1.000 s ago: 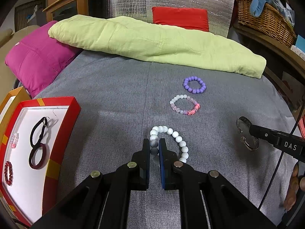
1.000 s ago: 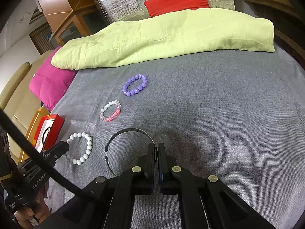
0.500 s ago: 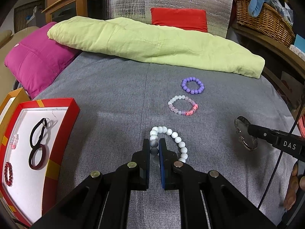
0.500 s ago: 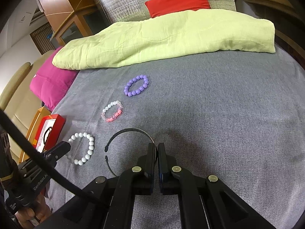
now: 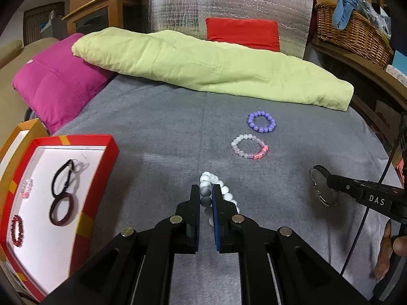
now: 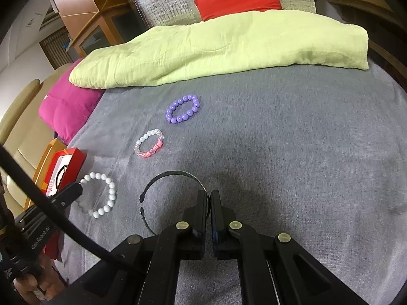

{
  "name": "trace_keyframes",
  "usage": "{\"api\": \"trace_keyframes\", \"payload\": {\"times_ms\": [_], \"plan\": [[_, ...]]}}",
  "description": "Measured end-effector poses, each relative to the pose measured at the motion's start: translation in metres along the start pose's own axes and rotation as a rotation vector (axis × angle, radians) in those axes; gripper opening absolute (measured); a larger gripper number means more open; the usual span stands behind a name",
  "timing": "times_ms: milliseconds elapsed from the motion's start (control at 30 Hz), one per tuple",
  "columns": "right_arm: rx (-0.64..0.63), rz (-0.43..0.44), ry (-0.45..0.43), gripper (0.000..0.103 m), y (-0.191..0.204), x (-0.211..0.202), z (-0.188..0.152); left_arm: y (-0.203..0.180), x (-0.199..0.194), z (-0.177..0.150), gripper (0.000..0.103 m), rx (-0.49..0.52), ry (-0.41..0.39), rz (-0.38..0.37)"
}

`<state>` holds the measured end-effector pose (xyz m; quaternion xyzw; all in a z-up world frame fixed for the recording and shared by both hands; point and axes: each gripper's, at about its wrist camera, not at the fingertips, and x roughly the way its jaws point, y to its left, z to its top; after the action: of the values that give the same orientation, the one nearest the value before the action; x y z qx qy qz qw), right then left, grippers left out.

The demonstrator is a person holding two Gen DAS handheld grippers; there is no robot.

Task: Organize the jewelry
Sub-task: 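Lift the white bracelet and black headband up off the bed, then carry the white bracelet and headband over the red-rimmed box lid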

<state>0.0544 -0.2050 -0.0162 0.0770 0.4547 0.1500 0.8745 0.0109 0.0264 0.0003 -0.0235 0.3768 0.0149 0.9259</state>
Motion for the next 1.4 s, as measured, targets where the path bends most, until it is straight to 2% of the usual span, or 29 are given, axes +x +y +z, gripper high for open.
{"api": "trace_keyframes", "payload": {"times_ms": [233,600,1033,1400], "plan": [[-0.009,0.018,0.021,0.004,0.018,-0.013,-0.026,0.018,-0.025,-0.010,0.009,-0.012,-0.018,0.016],[-0.073,0.057,0.053,0.004,0.078,-0.026,-0.058,0.054,-0.077,-0.027,0.009,-0.076,-0.063,0.006],[-0.208,0.119,0.034,0.004,0.166,-0.037,-0.048,0.128,-0.130,-0.012,0.009,-0.187,-0.157,0.033],[-0.316,0.197,0.041,0.004,0.239,-0.028,-0.046,0.201,-0.133,-0.007,0.009,-0.255,-0.150,0.082]]}}
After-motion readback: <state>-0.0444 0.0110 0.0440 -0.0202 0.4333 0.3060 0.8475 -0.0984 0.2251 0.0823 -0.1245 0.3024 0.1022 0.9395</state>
